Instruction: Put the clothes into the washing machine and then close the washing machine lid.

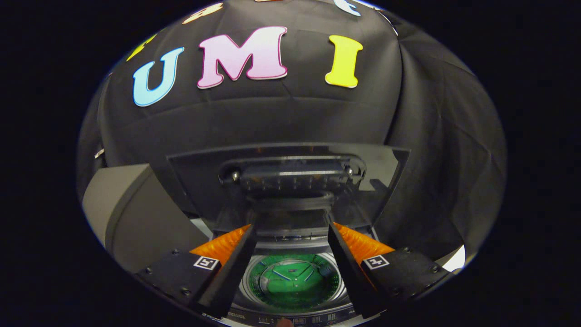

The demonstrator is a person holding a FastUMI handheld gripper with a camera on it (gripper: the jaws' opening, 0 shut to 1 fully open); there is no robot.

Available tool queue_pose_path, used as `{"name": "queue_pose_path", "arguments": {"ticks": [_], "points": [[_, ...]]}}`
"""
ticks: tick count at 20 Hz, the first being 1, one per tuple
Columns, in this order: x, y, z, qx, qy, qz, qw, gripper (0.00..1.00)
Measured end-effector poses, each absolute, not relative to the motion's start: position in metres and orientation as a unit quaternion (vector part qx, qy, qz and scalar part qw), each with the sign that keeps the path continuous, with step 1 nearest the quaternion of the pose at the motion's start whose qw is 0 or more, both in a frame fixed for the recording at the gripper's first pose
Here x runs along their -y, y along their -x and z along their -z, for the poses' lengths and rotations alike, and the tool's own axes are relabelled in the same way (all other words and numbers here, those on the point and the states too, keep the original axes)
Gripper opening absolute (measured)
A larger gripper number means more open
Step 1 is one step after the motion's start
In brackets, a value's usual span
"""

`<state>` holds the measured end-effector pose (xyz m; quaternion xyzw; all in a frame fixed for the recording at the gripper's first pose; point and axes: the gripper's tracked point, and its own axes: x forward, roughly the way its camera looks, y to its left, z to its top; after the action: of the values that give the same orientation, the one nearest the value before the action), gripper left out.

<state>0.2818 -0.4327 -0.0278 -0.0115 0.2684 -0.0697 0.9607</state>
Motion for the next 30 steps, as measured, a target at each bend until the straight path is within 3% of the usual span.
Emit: {"name": "queue_pose_path", "arguments": {"ticks": [16, 30], "points": [[0.434, -0.354, -0.063, -0.186, 0.044, 0.066, 0.979, 0.99], [0.44, -0.404, -0.027, -0.217, 0.019, 0.052, 0.975, 0.99]]}}
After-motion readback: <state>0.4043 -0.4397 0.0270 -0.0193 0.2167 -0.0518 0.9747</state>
